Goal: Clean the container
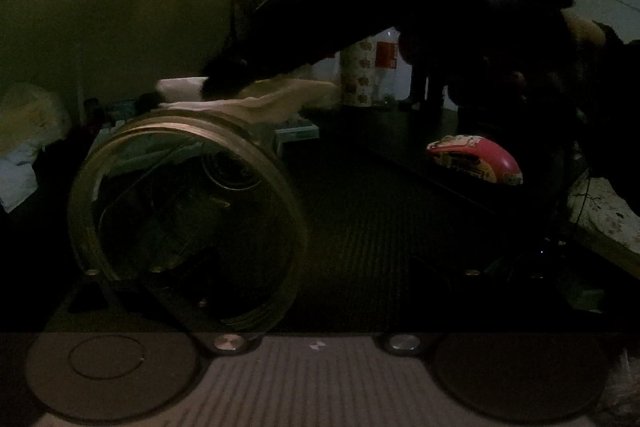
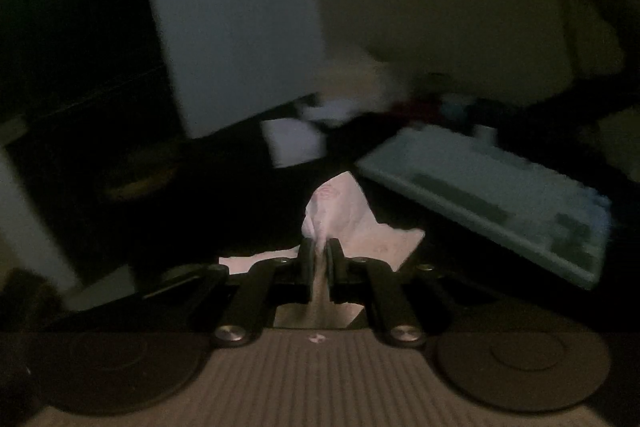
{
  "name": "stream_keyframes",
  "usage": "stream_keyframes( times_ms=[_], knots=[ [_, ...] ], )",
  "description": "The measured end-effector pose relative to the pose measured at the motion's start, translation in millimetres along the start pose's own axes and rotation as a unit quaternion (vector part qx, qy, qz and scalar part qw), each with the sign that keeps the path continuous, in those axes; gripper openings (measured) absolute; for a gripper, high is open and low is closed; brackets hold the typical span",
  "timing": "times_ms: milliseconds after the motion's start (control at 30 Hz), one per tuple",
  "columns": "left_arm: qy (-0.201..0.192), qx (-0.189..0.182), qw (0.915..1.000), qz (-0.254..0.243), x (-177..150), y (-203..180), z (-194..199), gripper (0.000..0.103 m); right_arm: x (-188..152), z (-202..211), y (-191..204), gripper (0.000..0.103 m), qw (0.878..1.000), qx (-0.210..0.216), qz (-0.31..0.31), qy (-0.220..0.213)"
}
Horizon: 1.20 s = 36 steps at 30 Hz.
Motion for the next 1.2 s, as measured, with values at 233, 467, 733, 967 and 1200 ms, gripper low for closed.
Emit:
stream_keyframes(
  times_ms=[233,467,733,967,1200],
  knots=[
    [0.0,0.002,1.0,-0.001,-0.6,-2.6,-3.8,0.1,-2.8,3.8,15.0,0.009,1.0,0.026,0.012,-0.008],
    [0.0,0.003,1.0,-0.002,-0.7,-2.6,-0.9,0.1,-2.9,3.5,0.9,0.009,1.0,-0.006,0.002,-0.012],
    [-0.002,0.003,1.0,-0.002,-1.2,-0.9,0.7,0.1,-2.7,5.8,21.3,0.009,0.999,0.042,0.007,-0.011],
    [-0.003,0.002,1.0,-0.001,-1.7,0.0,0.0,0.1,-1.8,1.0,4.8,0.009,1.0,0.018,-0.014,-0.018],
    [-0.002,0.004,1.0,-0.003,-2.4,-0.1,-0.2,0.1,-3.5,5.6,4.4,0.009,1.0,0.018,-0.012,-0.022]
  ],
)
Point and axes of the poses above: each gripper's, at about its wrist camera, not at the fingertips, and z roughly against the way its jaws point, y to its left, x to its top, the point moved 7 cm from there along -z, roughly the way its jaws point, and after that the axes turned 7 degrees about -y, right-handed, at the moved point
